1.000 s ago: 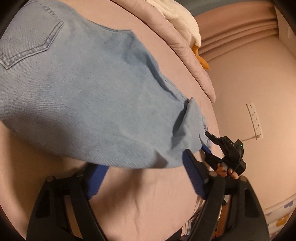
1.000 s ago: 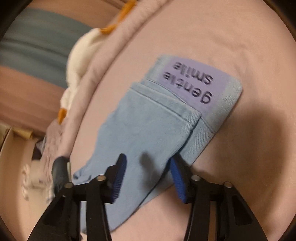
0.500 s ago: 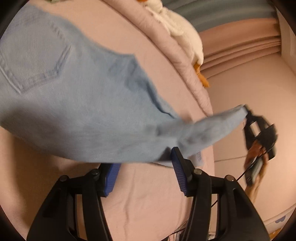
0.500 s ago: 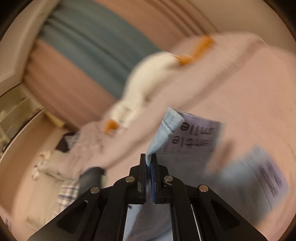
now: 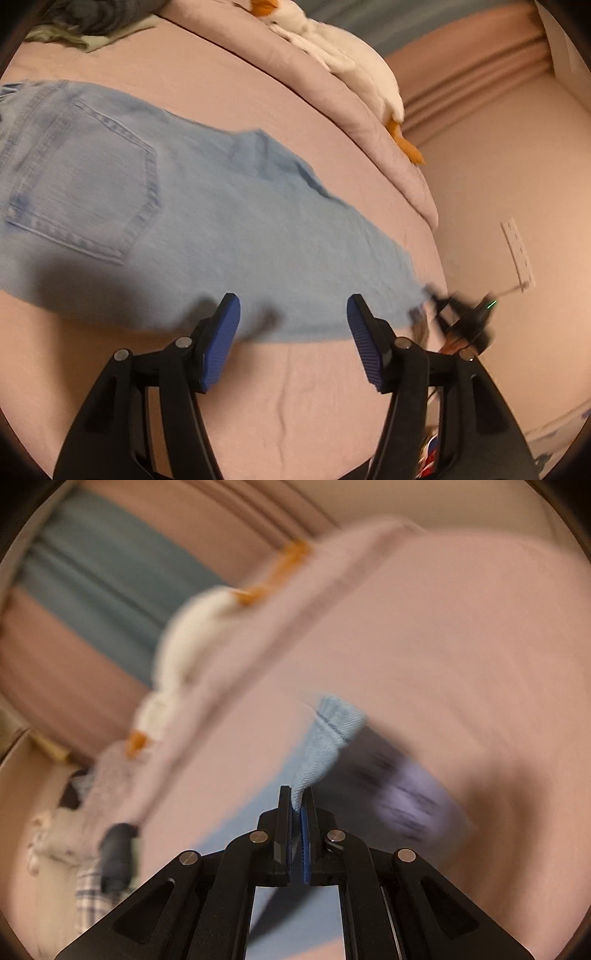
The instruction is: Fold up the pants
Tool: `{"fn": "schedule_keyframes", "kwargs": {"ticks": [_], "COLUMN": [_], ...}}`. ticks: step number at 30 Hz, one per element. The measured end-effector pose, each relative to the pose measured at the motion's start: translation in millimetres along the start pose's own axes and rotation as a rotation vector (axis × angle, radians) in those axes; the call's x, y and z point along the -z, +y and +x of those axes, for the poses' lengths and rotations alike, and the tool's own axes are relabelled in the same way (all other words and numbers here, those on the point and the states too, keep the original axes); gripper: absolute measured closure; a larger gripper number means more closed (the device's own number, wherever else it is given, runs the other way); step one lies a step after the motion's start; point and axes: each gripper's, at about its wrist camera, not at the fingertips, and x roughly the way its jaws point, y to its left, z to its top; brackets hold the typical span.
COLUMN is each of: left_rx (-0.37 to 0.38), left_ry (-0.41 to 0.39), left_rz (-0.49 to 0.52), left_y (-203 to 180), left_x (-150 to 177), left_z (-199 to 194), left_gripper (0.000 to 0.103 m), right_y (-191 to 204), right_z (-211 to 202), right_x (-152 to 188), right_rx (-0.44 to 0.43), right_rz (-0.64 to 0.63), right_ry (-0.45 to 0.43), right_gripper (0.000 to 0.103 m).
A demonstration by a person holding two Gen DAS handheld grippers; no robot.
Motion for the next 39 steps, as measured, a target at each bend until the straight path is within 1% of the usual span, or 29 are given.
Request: {"fn": "schedule_keyframes", "kwargs": {"ticks": [2,3,4,6,9,10,11,12,14,16,18,19,20,21,22,23,24,25,26,27,29,30,32,34,35,36,37,38,39], "left_rx": [-0.025,-0.049,-0.074,-0.188,-0.283,-0.312,-0.341,-0.358,-0.369,-0.356,-0.335,-0.324,-0.297,-0.261,-0.233,-0.229,-0.229,-0.229,-0.227,-0.216,-0.193,-0.168,-0.125,-0.085,-0.064,-0.055,-0.060,-0.074,-0.101], "left_ry": [-0.038,-0.060,-0.071,-0.116,-0.128,-0.130,-0.132,-0.131,-0.129,-0.123,-0.117,-0.123,-0.136,-0.159,-0.194,-0.220,-0.259,-0.302,-0.333,-0.357,-0.365,-0.357,-0.329,-0.299,-0.284,-0.278,-0.279,-0.279,-0.280], "left_rz": [0.003,0.019,0.034,0.040,0.012,0.007,-0.004,-0.022,-0.031,-0.029,-0.029,-0.027,-0.025,-0.029,-0.045,-0.061,-0.086,-0.111,-0.130,-0.149,-0.192,-0.220,-0.261,-0.299,-0.311,-0.318,-0.321,-0.322,-0.327], "left_y": [5,9,12,26,57,66,76,84,94,98,98,90,87,86,89,88,89,96,101,109,119,125,134,140,141,141,142,143,144], "left_x": [-10,-16,-22,-35,-46,-49,-52,-56,-59,-60,-59,-55,-52,-48,-43,-41,-37,-31,-26,-21,-14,-10,-6,-2,-2,-4,-8,-12,-15], "left_z": [-9,-14,-17,-23,-31,-34,-37,-40,-47,-53,-67,-72,-81,-95,-112,-118,-130,-145,-156,-166,-172,-170,-161,-146,-137,-128,-121,-114,-111], "left_gripper": [0.040,0.032,0.028,0.027,0.028,0.028,0.032,0.033,0.038,0.039,0.039,0.038,0.038,0.035,0.032,0.021,0.011,0.010,0.010,0.012,0.013,0.015,0.018,0.023,0.028,0.036,0.039,0.049,0.068], "right_y": [-26,-32,-31,-24,-19,-17,-15,-19,-36,-46,-48,-47,-47,-42,-35,-30,-23,-11,-1,12,33,49,77,112,126,140,152,162,175], "right_z": [16,17,13,6,-15,-20,-21,-18,-8,-4,-4,-3,-7,-16,-26,-36,-46,-51,-54,-55,-54,-51,-42,-29,-23,-17,-11,-5,1], "right_x": [6,10,12,13,14,15,17,19,25,28,24,23,22,22,23,26,30,34,40,47,61,72,90,113,122,132,144,153,164], "right_rx": [0.023,0.012,0.006,0.020,-0.043,-0.047,-0.020,0.030,0.044,0.021,0.008,0.007,0.007,0.018,0.022,0.026,0.026,0.015,0.002,-0.010,-0.046,-0.085,-0.127,-0.163,-0.179,-0.199,-0.216,-0.222,-0.226], "right_rz": [0.074,0.094,0.080,0.057,0.070,0.071,0.049,0.045,0.105,0.165,0.185,0.194,0.209,0.205,0.187,0.164,0.136,0.098,0.061,0.020,-0.035,-0.072,-0.138,-0.232,-0.266,-0.293,-0.320,-0.343,-0.375], "right_ry": [0.059,0.058,0.043,0.023,-0.028,-0.026,-0.012,0.022,0.068,0.079,0.092,0.104,0.109,0.090,0.069,0.044,0.016,-0.002,0.001,0.018,0.048,0.071,0.117,0.183,0.215,0.250,0.283,0.305,0.328], "right_gripper": [0.098,0.098,0.098,0.098,0.098,0.098,0.098,0.098,0.098,0.102,0.102,0.101,0.100,0.091,0.075,0.066,0.055,0.055,0.055,0.055,0.055,0.055,0.055,0.055,0.055,0.055,0.055,0.055,0.055]}}
